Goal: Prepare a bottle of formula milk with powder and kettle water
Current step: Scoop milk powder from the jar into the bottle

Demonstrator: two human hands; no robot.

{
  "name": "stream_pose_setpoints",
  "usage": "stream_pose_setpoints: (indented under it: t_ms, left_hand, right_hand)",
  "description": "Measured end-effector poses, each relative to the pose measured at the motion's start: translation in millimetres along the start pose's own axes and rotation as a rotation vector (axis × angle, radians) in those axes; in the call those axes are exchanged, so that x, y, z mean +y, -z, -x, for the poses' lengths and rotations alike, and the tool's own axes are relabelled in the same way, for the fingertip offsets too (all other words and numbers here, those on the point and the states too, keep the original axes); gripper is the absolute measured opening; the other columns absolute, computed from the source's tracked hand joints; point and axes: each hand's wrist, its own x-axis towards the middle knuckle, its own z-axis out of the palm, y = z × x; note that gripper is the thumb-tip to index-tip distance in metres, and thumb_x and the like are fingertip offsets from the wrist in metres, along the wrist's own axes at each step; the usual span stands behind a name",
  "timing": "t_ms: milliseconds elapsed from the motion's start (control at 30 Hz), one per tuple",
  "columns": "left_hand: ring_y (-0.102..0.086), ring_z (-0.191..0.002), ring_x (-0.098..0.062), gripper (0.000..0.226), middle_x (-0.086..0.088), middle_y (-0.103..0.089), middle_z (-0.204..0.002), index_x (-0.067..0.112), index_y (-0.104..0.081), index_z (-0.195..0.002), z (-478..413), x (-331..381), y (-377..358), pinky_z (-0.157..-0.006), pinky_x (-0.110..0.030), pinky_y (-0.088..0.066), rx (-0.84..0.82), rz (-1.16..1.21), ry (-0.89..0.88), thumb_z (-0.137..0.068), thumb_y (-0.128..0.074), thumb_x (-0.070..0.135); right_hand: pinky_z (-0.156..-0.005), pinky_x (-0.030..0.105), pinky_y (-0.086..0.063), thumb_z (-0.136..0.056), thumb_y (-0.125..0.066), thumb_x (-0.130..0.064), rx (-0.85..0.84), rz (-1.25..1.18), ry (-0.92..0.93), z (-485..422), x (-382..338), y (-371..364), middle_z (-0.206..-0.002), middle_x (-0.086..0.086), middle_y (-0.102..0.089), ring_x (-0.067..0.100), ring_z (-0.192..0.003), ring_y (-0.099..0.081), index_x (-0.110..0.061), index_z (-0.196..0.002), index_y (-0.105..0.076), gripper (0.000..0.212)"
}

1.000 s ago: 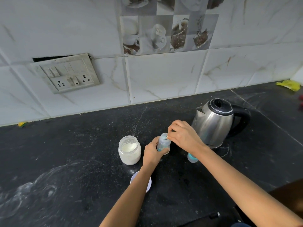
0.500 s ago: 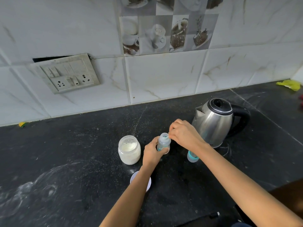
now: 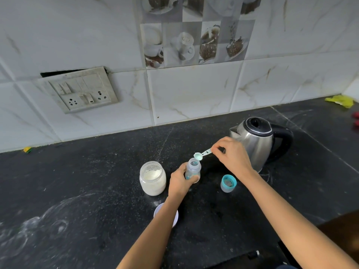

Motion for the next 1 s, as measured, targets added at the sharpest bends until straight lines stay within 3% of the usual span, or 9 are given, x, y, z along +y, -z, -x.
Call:
stream_pose_setpoints:
  t_ms: [100,167,233,367,533,600,700,867,1000]
  left_hand:
    - [-0.059,-0.111,-0.007,0.065,0.013,-0.064,-0.119,0.027,-0.053,-0.130,0.8,4.5,-1.2,-0.096,-0.026,-0.047,-0.001,-0.023,0.014,-0.070,-0.080,0.029]
    - [-0.050,-0.125,-0.012,0.088,0.006,-0.054,-0.136,0.022,-0.041,-0.142,3.2,6.5,-2.3,-0.105,-0.030,-0.040,-0.012,-0.017,0.039,-0.066,-0.083,0.035]
    - [-0.041,-0.134,-0.014,0.103,0.001,-0.043,-0.147,0.017,-0.029,-0.148,11.1,9.2,5.2,-0.110,-0.029,-0.033,-0.029,-0.021,0.070,-0.064,-0.086,0.035]
    - [-0.041,-0.132,-0.010,0.091,0.003,-0.043,-0.146,0.021,-0.033,-0.145,44.5,10.3,38.5,-0.111,-0.031,-0.034,0.169,0.010,0.024,-0.070,-0.083,0.032]
    - [-0.051,-0.107,0.002,0.049,0.021,-0.055,-0.114,0.033,-0.050,-0.118,65.7,36.3,55.2,-0.092,-0.023,-0.045,0.414,-0.055,-0.119,-0.077,-0.078,0.035]
    - [-0.048,-0.105,0.000,0.050,0.020,-0.053,-0.112,0.032,-0.049,-0.113,69.1,36.4,67.3,-0.088,-0.025,-0.044,0.537,-0.116,-0.142,-0.073,-0.079,0.039]
    - [-0.045,-0.108,-0.008,0.065,0.012,-0.047,-0.114,0.029,-0.045,-0.117,75.6,19.9,90.0,-0.089,-0.030,-0.044,0.630,-0.151,-0.090,-0.065,-0.082,0.041]
    - [-0.041,-0.123,-0.015,0.093,0.002,-0.042,-0.136,0.020,-0.035,-0.137,76.6,-7.3,110.7,-0.102,-0.037,-0.040,0.456,-0.197,0.028,-0.061,-0.085,0.041]
    - [-0.042,-0.123,-0.017,0.084,0.001,-0.047,-0.134,0.018,-0.039,-0.135,73.9,-12.5,111.5,-0.102,-0.041,-0.040,0.378,-0.254,0.024,-0.066,-0.081,0.040]
  right_hand:
    - [-0.068,0.018,-0.049,-0.090,-0.067,-0.020,0.012,-0.202,-0.241,3.3,2.0,7.2,-0.090,-0.002,-0.068,0.009,-0.078,-0.061,-0.013,-0.093,-0.075,0.010]
    - [-0.067,0.013,-0.043,-0.090,-0.067,-0.020,0.010,-0.322,-0.363,6.2,3.6,7.6,-0.087,-0.003,-0.068,0.007,-0.079,-0.060,-0.014,-0.098,-0.074,0.013]
    - [-0.068,0.016,-0.044,-0.091,-0.066,-0.022,0.019,-0.468,-0.490,7.6,2.4,3.1,-0.087,-0.002,-0.068,0.008,-0.081,-0.059,-0.015,-0.099,-0.074,0.013]
    - [-0.070,0.021,-0.046,-0.091,-0.066,-0.023,-0.085,-0.710,-0.550,7.1,-34.2,-12.5,-0.084,0.002,-0.065,0.011,-0.079,-0.057,-0.017,-0.091,-0.071,0.008]
    - [-0.073,0.030,-0.050,-0.089,-0.069,-0.025,-0.034,-0.712,-0.483,-1.7,-40.0,-19.4,-0.080,0.005,-0.068,0.012,-0.077,-0.059,-0.021,-0.082,-0.074,0.009]
    - [-0.071,0.032,-0.050,-0.088,-0.069,-0.025,-0.049,-0.660,-0.437,-6.0,-46.2,-27.2,-0.077,0.005,-0.069,0.013,-0.074,-0.059,-0.017,-0.087,-0.076,0.010]
    - [-0.068,0.025,-0.046,-0.090,-0.068,-0.025,-0.158,-0.554,-0.345,-9.9,-67.4,-47.7,-0.078,-0.004,-0.067,0.009,-0.073,-0.060,-0.013,-0.094,-0.076,0.015]
    - [-0.061,0.017,-0.041,-0.091,-0.066,-0.024,-0.304,-0.358,-0.144,-15.9,-94.5,-79.7,-0.077,-0.006,-0.067,0.005,-0.066,-0.057,-0.012,-0.097,-0.076,0.017]
    - [-0.073,0.019,-0.045,-0.088,-0.070,-0.022,-0.421,-0.247,-0.039,-22.3,-107.8,-99.9,-0.093,0.000,-0.073,0.004,-0.075,-0.060,-0.011,-0.097,-0.077,0.016]
